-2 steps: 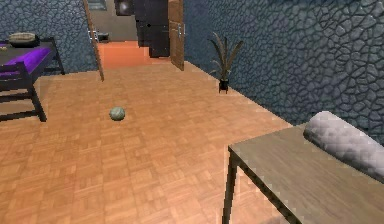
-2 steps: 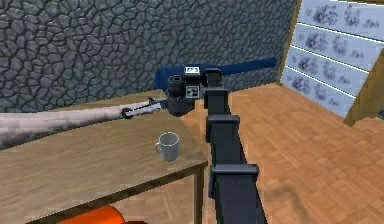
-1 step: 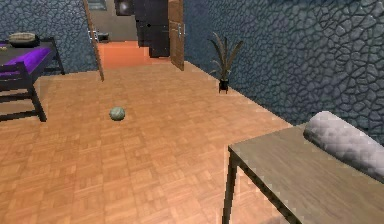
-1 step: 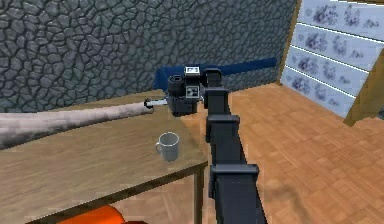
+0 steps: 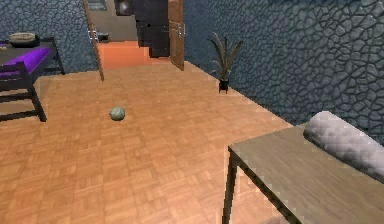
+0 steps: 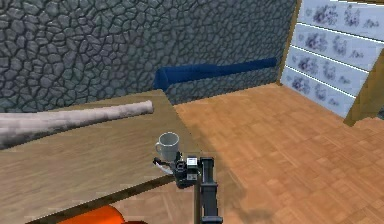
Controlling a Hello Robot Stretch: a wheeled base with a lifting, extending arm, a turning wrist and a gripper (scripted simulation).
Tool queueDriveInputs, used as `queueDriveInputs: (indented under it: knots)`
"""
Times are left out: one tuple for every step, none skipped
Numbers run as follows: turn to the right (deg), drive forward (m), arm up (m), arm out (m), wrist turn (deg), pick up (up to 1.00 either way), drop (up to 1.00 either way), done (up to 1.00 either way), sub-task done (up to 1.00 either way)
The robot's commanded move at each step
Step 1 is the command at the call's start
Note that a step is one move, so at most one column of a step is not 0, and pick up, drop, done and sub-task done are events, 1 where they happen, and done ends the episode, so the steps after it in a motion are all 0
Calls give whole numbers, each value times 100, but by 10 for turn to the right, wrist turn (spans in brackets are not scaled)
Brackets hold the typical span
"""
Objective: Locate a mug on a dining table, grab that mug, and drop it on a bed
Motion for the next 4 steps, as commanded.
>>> queueDriveInputs:
  knots:
    - [0,0,0,0,0,100,0,0,0]
    - [0,0,10,0,0,0,0,0,0]
    - [0,0,26,0,0,0,0,0,0]
    - [0,0,0,0,-450,0,0,0,0]
